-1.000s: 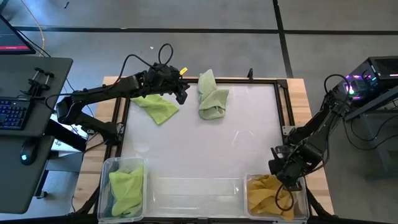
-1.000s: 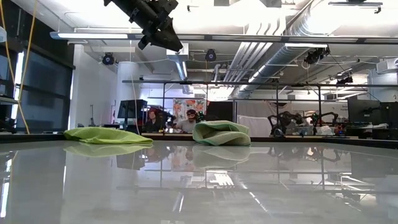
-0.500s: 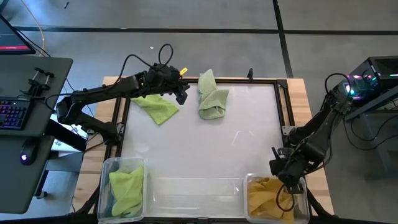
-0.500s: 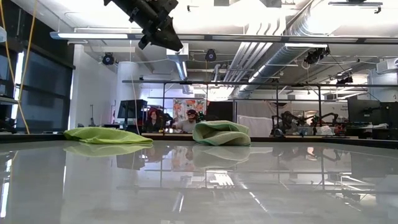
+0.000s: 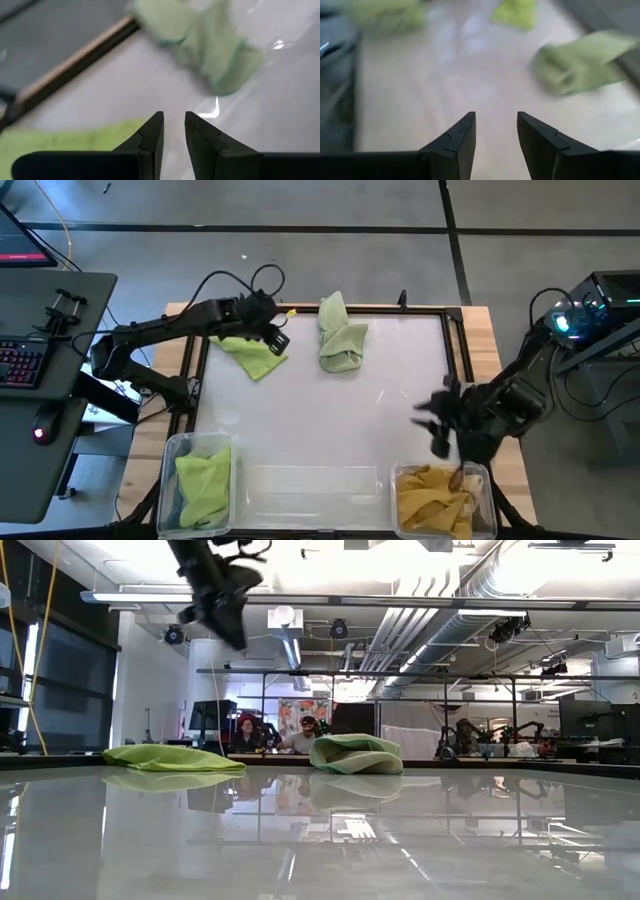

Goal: Sort microfiber towel by color & place in baskets
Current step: Put the light green microfiber towel into the left transparent bin

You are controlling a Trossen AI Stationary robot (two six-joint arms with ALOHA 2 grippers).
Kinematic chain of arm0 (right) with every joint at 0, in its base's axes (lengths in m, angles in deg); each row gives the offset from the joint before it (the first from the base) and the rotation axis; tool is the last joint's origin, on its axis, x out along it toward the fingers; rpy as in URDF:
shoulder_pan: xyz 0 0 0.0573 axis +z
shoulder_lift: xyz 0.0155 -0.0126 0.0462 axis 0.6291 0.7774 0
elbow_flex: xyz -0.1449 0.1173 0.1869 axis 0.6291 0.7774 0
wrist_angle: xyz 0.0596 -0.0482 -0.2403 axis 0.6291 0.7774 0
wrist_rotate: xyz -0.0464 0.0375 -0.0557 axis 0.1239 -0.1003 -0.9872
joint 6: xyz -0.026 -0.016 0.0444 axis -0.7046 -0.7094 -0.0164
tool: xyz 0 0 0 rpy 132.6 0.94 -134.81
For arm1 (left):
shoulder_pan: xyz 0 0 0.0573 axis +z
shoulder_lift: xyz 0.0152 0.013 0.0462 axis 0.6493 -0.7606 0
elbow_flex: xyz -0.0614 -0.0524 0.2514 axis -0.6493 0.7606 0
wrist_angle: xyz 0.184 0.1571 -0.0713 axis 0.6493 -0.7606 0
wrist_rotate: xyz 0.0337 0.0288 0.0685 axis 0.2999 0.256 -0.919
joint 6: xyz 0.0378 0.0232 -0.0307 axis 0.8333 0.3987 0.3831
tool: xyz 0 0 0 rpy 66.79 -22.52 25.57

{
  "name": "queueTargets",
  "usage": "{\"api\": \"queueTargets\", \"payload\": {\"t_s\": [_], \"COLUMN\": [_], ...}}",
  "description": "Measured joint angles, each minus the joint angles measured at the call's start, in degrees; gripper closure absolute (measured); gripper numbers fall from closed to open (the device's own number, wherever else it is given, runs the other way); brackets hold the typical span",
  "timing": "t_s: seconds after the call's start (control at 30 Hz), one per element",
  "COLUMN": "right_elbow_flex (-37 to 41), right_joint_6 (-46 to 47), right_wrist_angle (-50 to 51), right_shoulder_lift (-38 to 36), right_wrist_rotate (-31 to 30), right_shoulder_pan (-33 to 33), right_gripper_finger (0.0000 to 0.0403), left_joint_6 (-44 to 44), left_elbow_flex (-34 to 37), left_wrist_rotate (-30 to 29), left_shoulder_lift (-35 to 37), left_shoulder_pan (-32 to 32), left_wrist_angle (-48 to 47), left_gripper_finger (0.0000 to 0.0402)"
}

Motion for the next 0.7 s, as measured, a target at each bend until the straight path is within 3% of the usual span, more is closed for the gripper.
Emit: {"api": "queueTargets", "payload": {"t_s": [0.2, 0.3, 0.53, 0.7], "right_elbow_flex": [2.8, 4.7, 8.1, 8.4], "right_joint_6": [2.8, 4.8, 3.5, 3.7], "right_wrist_angle": [-0.9, -3.0, -9.2, -9.9], "right_shoulder_lift": [-0.2, -0.2, -0.2, -0.2], "right_wrist_rotate": [-17.7, -22.5, -21.0, -19.1], "right_shoulder_pan": [-6.9, -9.8, -14.6, -16.0], "right_gripper_finger": [0.0264, 0.0264, 0.0264, 0.0264], "left_joint_6": [-0.8, 1.1, 1.2, 2.0], "left_elbow_flex": [5.3, 8.0, 9.3, 9.3], "left_wrist_rotate": [5.9, 9.0, 8.8, 3.1], "left_shoulder_lift": [-1.0, -2.2, -12.1, -19.8], "left_shoulder_pan": [4.3, 6.4, 11.5, 13.2], "left_wrist_angle": [-5.4, -5.1, -7.6, -8.0], "left_gripper_finger": [0.0317, 0.0287, 0.0201, 0.018]}}
